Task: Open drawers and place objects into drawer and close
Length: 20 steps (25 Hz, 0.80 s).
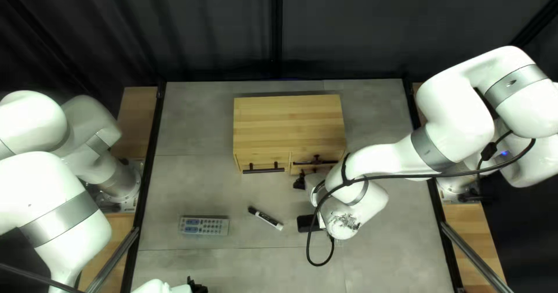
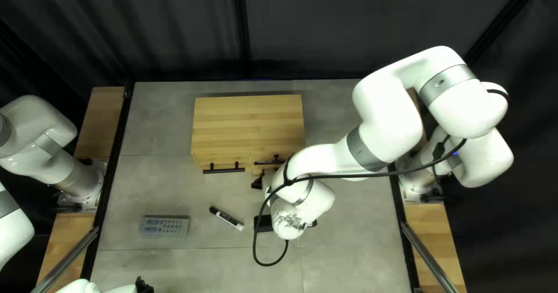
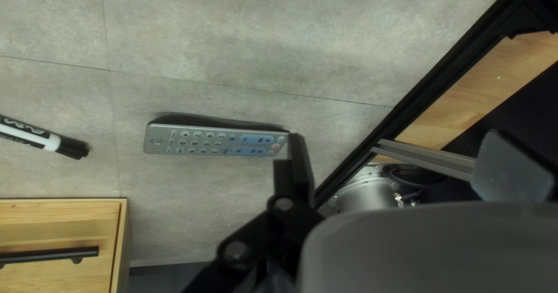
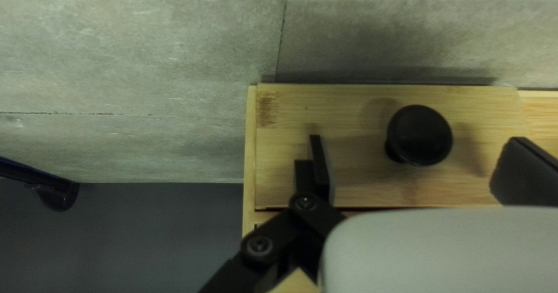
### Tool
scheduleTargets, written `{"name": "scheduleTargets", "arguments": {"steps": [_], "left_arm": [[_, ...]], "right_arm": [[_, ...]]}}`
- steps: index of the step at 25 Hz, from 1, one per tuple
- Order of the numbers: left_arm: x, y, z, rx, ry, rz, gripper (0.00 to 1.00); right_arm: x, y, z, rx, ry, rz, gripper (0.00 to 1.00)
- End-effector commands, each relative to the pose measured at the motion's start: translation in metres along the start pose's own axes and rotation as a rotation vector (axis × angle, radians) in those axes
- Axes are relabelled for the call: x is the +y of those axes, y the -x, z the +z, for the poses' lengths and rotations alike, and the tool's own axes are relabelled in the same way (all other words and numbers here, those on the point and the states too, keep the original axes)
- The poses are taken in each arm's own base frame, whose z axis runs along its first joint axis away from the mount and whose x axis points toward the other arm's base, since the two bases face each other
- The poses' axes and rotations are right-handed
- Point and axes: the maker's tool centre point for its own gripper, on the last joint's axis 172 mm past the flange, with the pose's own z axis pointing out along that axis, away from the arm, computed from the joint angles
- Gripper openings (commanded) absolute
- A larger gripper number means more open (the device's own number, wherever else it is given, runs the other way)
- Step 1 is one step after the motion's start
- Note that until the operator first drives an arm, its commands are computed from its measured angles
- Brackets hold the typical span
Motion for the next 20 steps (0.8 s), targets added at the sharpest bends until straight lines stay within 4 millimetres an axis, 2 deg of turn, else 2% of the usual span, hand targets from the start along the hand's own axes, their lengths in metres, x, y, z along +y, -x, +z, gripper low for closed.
{"name": "scheduleTargets", "arguments": {"steps": [1,20], "left_arm": [[0.0000,0.0000,0.0000,0.000,0.000,0.000,1.00],[0.0000,0.0000,0.0000,0.000,0.000,0.000,1.00]], "right_arm": [[0.0010,0.0008,0.0015,0.000,0.001,0.001,1.00],[0.0017,0.0103,0.0072,-0.009,0.001,0.007,1.00]]}}
